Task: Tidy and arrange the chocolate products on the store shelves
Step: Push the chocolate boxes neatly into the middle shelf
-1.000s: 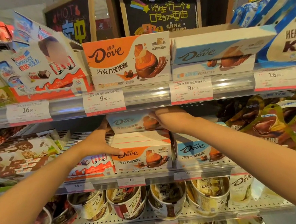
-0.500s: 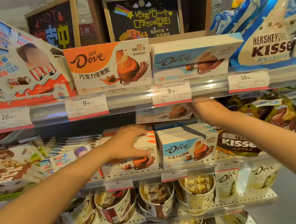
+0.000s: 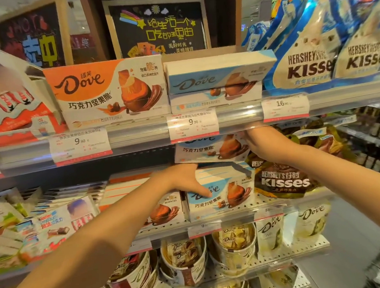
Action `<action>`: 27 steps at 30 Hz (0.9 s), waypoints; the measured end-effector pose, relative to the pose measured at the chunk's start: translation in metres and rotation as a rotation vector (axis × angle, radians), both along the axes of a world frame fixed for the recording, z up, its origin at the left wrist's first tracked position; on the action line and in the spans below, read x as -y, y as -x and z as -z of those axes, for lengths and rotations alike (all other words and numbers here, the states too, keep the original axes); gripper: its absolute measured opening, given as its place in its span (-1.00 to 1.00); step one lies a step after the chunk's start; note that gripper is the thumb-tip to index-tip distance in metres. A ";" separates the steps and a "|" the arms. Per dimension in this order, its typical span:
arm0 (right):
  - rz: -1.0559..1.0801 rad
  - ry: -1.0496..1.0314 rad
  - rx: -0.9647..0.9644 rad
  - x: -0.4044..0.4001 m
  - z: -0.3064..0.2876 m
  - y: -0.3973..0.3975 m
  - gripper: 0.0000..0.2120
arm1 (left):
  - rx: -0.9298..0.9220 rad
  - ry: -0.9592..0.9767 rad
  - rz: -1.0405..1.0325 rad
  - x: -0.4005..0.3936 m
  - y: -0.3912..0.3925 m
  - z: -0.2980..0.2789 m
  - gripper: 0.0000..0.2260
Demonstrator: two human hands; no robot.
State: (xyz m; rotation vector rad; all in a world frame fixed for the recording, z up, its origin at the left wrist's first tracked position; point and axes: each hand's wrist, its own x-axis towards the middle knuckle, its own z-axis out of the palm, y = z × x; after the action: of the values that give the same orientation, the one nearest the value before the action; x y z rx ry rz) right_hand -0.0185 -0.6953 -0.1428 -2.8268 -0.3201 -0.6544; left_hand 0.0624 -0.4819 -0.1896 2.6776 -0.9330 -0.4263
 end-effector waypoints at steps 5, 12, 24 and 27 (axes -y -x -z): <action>-0.065 -0.101 -0.007 0.005 0.004 0.000 -0.73 | -0.130 -0.114 -0.051 -0.001 -0.008 0.002 -0.78; -0.194 -0.258 -0.064 -0.008 0.018 0.006 -0.64 | -0.055 -0.093 -0.058 -0.013 -0.014 0.000 -0.78; -0.183 -0.180 -0.116 0.007 0.049 0.016 -0.65 | 0.003 0.028 0.027 -0.046 -0.019 0.001 -0.62; -0.141 -0.132 -0.151 0.016 0.052 0.018 -0.76 | -0.068 0.153 0.057 -0.049 -0.017 -0.003 -0.37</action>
State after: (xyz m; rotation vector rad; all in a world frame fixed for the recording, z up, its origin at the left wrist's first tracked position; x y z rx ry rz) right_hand -0.0366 -0.7115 -0.1952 -2.6792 -0.4274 -0.4144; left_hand 0.0798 -0.4330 -0.1870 2.4886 -0.9830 -0.4373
